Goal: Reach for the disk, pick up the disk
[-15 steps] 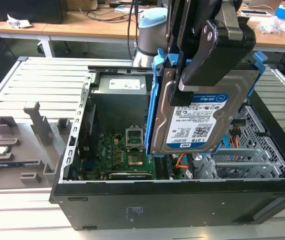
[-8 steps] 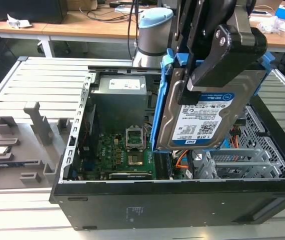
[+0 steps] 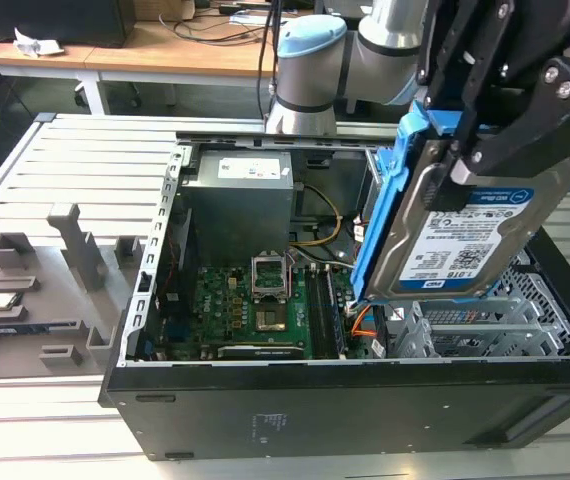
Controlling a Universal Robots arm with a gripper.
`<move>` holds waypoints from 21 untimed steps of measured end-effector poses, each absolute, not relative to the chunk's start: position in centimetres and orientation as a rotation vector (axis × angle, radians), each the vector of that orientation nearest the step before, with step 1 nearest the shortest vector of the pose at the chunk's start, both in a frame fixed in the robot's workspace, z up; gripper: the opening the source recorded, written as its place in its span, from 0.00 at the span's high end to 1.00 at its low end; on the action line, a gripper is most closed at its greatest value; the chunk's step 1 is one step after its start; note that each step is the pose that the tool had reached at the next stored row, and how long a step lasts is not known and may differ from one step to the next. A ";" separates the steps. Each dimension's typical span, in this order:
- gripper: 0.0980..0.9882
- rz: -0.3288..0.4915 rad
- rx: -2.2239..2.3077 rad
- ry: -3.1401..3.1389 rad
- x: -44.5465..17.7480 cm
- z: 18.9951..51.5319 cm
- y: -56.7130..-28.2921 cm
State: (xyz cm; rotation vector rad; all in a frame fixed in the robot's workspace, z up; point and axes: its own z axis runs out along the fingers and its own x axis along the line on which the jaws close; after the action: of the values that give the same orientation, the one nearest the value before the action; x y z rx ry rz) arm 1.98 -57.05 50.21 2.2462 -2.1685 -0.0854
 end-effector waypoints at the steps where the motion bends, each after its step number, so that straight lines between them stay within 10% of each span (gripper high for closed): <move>1: 0.70 -0.087 2.246 -2.168 2.9 50.2 -57.0; 21: 0.70 -0.099 2.239 -2.162 9.3 50.0 -57.0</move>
State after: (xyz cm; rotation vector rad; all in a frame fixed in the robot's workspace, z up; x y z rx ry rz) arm 9.33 -57.05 50.00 2.2393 -2.1624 -0.0991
